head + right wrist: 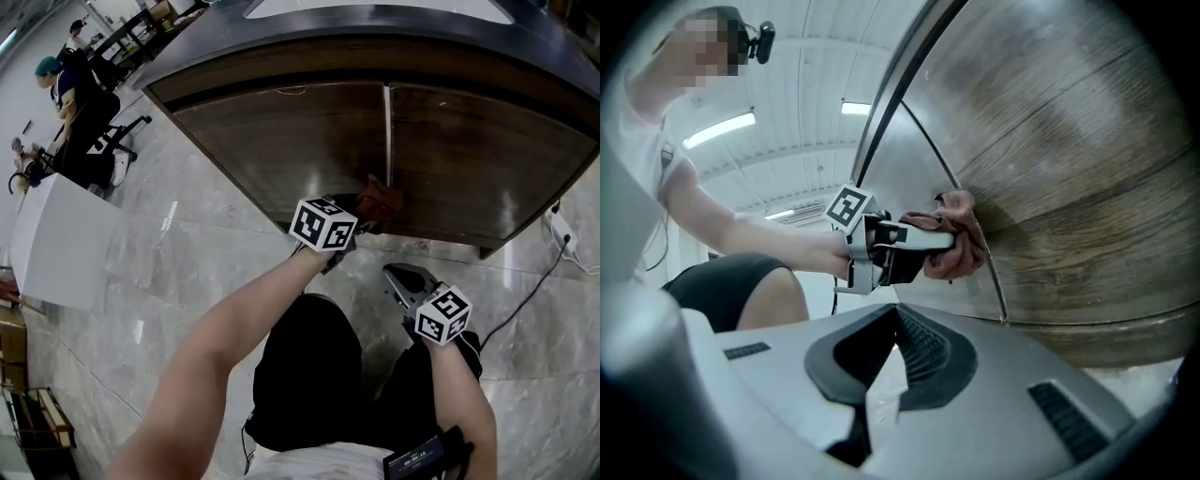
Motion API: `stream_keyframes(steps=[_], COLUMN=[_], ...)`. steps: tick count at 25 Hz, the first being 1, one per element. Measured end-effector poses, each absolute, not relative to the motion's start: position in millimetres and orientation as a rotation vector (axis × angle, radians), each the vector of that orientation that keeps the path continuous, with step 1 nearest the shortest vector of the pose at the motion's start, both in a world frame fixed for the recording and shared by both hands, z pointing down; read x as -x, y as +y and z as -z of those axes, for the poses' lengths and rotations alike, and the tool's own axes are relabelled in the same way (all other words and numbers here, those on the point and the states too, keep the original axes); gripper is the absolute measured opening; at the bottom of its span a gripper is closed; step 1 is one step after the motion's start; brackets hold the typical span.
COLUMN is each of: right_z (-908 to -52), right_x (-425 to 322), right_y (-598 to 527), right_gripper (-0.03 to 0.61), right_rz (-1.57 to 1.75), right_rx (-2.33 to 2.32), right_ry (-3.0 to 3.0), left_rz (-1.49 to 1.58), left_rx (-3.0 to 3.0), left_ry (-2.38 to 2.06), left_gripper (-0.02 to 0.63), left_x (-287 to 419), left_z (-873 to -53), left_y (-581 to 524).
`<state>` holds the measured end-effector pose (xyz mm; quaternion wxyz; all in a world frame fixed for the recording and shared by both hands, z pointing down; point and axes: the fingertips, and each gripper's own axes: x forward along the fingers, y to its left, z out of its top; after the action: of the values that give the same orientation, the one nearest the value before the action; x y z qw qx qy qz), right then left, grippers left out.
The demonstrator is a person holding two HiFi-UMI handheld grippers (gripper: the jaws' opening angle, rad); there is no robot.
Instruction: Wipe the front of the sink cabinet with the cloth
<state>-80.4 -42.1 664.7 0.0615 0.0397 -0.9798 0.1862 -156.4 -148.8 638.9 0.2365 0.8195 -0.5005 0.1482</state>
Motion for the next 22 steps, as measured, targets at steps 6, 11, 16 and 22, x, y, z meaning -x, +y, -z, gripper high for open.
stream_keyframes(steps=[6, 11, 16, 22], right_z=[-676, -676, -682, -691], right_x=[79, 85, 92, 101], right_y=[-47, -44, -43, -41], right_gripper=[0.012, 0.012, 0.012, 0.012], right_rz=[-0.587, -0.601, -0.611, -0.628], right_rx=[-0.122, -0.089, -0.058, -0.029], right_ry=[-2.943, -2.949, -2.938, -2.918], left_rz=[-0.386, -0.356, -0.374, -0.371], left_rx=[-2.190, -2.105, -2.043, -1.945], left_ry=[-1.397, -1.477, -1.598, -1.725], left_gripper=[0.140, 0.141, 0.141, 0.140], left_x=[170, 207, 246, 296], left_z=[-653, -661, -667, -675], left_y=[-151, -138, -121, -101])
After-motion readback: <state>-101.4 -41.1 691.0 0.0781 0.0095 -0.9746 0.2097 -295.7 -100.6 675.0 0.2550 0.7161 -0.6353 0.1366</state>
